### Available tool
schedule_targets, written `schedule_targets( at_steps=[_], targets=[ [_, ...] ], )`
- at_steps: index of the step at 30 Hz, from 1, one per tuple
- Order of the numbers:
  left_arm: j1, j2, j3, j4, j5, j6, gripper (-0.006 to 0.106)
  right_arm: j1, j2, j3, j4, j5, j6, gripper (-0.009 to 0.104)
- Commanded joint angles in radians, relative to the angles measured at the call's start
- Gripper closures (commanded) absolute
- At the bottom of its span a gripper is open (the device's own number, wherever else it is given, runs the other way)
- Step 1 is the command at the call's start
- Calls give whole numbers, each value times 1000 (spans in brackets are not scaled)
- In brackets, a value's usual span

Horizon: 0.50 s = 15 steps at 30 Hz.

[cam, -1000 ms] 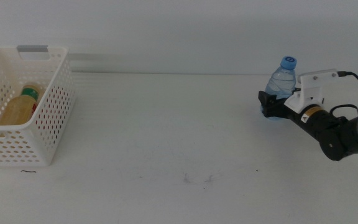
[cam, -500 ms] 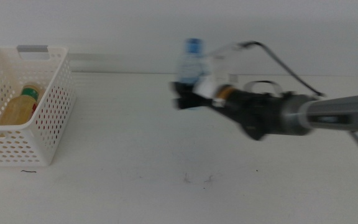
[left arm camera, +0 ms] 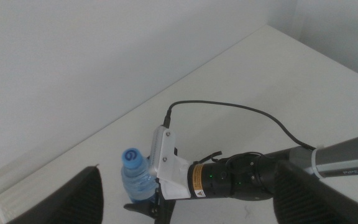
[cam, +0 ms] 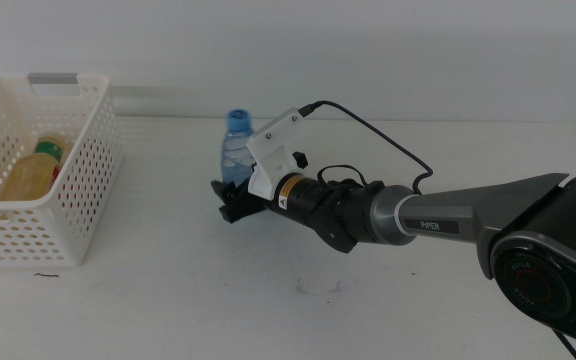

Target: Use arms to grab the bottles and put them into the dustbin to the left of the table.

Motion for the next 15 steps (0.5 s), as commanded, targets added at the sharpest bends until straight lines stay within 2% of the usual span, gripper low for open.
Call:
schedule_targets(
  at_steps=[1, 2, 6, 12, 15],
  targets=[
    [-2, -4, -3, 3, -14, -6, 7, -3, -12, -3, -3, 59, -5, 6],
    [-2, -4, -3, 3, -14, -6, 7, -3, -25, 0, -3, 94, -5, 2],
    [-2, -4, -3, 3, -14, -6, 7, -5, -165, 96, 7, 357, 72, 5],
    [-2, -4, -3, 3, -14, -6, 7, -19, -569, 459, 26, 449, 193, 5],
    [-2, -4, -3, 3, -14, -6, 7, 1, -830, 508, 62, 706, 169, 5]
  ],
)
